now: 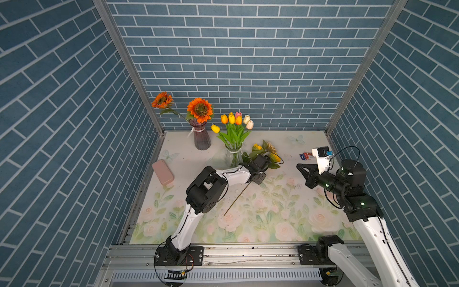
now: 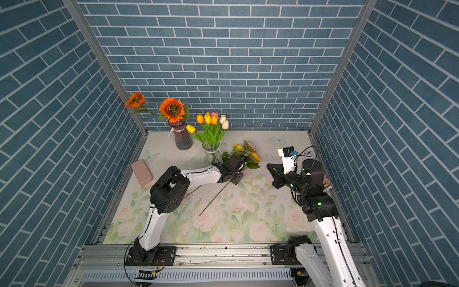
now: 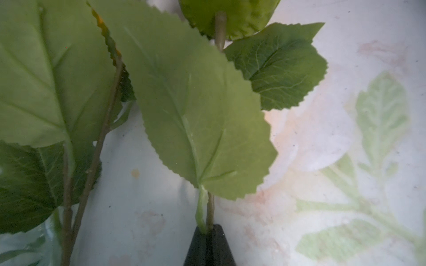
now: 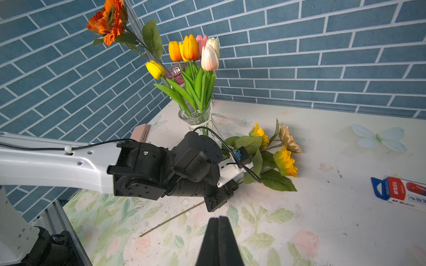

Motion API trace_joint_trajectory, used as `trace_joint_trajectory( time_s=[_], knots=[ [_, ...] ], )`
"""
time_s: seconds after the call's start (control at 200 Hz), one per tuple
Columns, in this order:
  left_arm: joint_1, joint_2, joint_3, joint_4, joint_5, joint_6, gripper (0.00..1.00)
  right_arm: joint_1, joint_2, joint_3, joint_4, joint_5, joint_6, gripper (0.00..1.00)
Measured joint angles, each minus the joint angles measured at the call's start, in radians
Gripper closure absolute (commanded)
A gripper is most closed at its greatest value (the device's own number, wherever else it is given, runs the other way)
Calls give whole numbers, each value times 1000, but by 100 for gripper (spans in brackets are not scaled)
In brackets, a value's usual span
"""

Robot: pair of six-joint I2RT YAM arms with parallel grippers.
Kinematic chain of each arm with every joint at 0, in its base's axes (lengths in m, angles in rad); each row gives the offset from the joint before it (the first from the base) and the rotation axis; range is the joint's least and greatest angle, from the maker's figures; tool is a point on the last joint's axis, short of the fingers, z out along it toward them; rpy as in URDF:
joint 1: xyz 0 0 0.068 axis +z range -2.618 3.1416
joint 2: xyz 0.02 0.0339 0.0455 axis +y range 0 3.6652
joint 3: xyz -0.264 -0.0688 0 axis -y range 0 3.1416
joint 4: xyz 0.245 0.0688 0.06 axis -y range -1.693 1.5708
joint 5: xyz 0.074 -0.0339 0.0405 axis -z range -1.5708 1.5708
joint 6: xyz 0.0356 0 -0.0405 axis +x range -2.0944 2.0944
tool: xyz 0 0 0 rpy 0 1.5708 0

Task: Arrange the flowers in different vases according to their variety
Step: Pick up the flower at the center of the board.

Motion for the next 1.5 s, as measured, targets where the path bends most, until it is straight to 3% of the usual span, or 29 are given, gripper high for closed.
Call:
trace_joint_trajectory(
  time_s=[0.26,0.655,1.075,1.17,1.5],
  knots=[
    [-40,-83,-76,0,66,40,100,0,-23,0,-2,7,0,100],
    [-103,-542,-241,61,120,84,100,0,-47,0,-2,10,2,100],
    [-89,-985,-315,111,41,185,100,0,-65,0,-2,9,4,100],
    [-21,-1070,-304,143,51,203,100,0,-65,0,-1,5,4,100],
    [423,-1203,-298,263,217,185,100,0,-50,0,0,-6,4,100]
  ],
)
